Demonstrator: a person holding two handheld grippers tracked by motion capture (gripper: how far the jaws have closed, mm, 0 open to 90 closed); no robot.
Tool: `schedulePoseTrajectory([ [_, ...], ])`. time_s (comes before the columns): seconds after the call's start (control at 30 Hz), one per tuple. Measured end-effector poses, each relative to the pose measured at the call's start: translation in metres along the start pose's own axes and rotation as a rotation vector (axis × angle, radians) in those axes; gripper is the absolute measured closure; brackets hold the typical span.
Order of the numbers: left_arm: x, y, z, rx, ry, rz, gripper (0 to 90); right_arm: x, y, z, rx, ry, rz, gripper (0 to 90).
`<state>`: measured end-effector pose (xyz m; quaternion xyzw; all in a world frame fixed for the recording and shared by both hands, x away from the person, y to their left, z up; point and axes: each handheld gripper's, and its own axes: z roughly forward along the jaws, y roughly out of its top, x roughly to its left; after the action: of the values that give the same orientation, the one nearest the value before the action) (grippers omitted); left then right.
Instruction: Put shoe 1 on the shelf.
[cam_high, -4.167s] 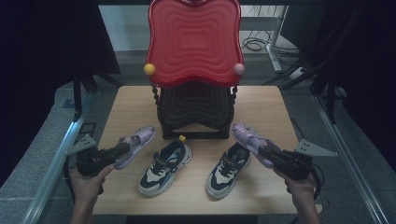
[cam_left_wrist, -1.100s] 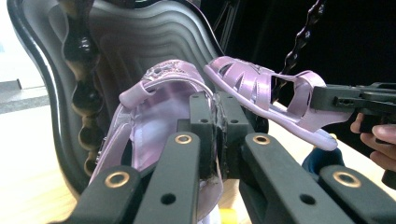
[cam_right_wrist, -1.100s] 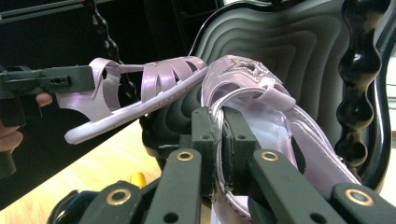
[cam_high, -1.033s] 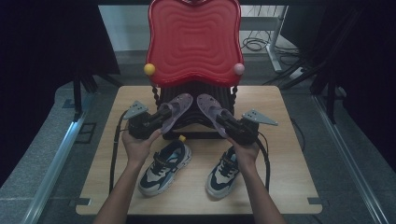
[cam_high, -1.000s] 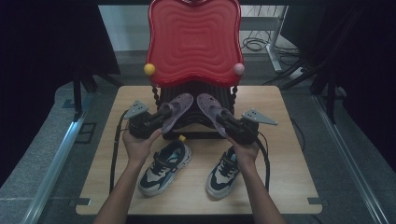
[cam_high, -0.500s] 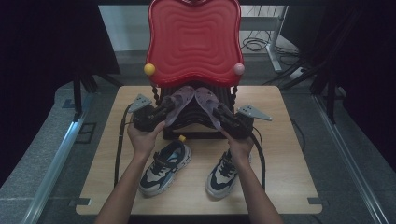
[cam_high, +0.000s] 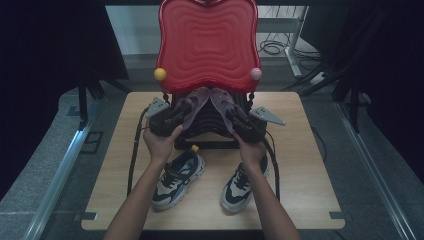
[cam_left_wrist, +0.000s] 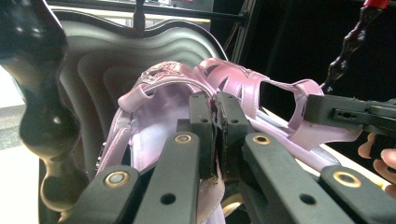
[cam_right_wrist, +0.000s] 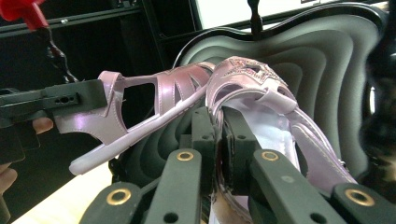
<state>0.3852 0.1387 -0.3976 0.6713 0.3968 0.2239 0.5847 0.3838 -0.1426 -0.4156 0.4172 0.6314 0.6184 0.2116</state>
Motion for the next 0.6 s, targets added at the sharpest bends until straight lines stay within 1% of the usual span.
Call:
schedulePoseTrajectory([
  [0.07, 0.001, -0.001, 0.002, 0.002, 0.000, 0.000, 87.2, 0.001, -0.001, 0.004, 0.005, -0.008, -0.006, 85.1],
  [0.1, 0.002, -0.001, 0.004, 0.001, 0.001, -0.004, 87.2, 0.001, -0.001, 0.007, 0.008, -0.007, -0.002, 85.1],
  [0.2, 0.003, -0.001, 0.006, -0.005, 0.004, -0.005, 87.2, 0.002, 0.000, 0.014, 0.012, -0.009, -0.013, 85.1],
  [0.27, 0.002, -0.001, 0.008, -0.010, 0.009, 0.006, 87.2, 0.002, 0.001, 0.017, 0.012, -0.010, -0.018, 85.1],
  [0.37, 0.000, 0.000, 0.011, -0.022, 0.021, 0.042, 87.2, 0.002, 0.004, 0.022, 0.006, -0.014, -0.031, 85.1],
  [0.5, -0.001, 0.000, 0.017, -0.036, 0.020, 0.061, 87.2, 0.001, 0.005, 0.025, -0.007, -0.029, -0.050, 85.1],
  [0.6, -0.002, 0.000, 0.022, -0.042, 0.020, 0.079, 87.1, -0.001, 0.005, 0.027, -0.013, -0.039, -0.053, 85.1],
])
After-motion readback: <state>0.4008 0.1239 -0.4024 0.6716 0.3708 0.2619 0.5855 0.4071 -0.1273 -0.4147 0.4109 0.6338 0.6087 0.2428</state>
